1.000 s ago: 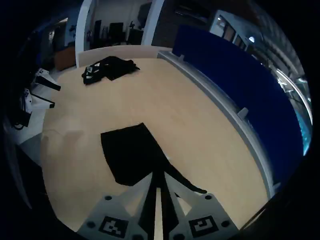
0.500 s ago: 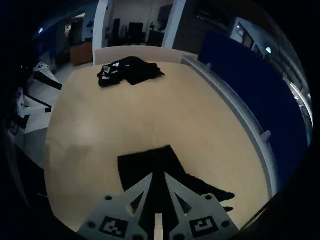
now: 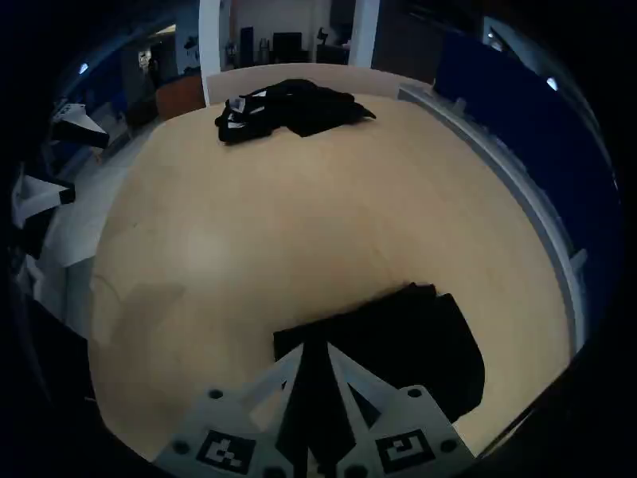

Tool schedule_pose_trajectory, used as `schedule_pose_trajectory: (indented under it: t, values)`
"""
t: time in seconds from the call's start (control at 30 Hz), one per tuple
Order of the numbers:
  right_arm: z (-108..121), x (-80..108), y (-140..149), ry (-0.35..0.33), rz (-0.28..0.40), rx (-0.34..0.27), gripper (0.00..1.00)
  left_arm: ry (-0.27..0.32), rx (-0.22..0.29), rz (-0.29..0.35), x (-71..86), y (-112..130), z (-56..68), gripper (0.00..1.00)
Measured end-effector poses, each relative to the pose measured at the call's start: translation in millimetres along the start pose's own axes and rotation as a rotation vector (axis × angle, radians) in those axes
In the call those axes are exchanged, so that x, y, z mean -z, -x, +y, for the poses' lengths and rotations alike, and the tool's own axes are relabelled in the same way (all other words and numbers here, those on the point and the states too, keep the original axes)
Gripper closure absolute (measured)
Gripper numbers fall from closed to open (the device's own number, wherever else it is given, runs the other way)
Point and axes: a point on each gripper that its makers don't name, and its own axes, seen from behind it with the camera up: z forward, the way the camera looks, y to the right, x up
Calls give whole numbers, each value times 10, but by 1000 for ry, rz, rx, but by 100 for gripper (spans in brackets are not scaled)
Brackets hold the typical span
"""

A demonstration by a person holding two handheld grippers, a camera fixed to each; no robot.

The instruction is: Fold towel

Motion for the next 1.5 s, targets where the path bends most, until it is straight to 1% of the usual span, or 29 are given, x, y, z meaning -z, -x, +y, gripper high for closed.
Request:
schedule_pose_trajectory:
  t: [0.17, 0.3, 0.37, 0.43, 0.57, 0.7, 1.0, 1.2, 1.5]
  values:
    - [13, 32, -11, 0, 5, -4, 93, 0, 0, 1, -7, -19, -8, 11]
    - [18, 58, -20, 2, 15, -12, 87, -3, -2, 1, -5, -37, -11, 11]
    - [17, 80, -32, 2, 23, -18, 78, -3, -2, 2, -3, -45, -6, 11]
    - [13, 105, -43, 1, 31, -24, 61, -3, -2, 2, -7, -50, -2, 11]
    - [14, 157, -53, 1, 44, -35, 39, -4, -1, 2, -24, -48, 0, 11]
    - [37, 217, -45, 12, 52, -44, 32, -6, -3, 1, -37, -45, 3, 11]
    - [88, 353, 118, 43, 51, -87, 31, -3, -6, 0, -50, -59, 3, 11]
    - [122, 495, 353, 71, 33, -129, 31, 3, -17, -1, -61, -60, 15, 11]
    - [183, 695, 728, 123, 5, -201, 31, 18, -34, -1, -63, -88, 68, 11]
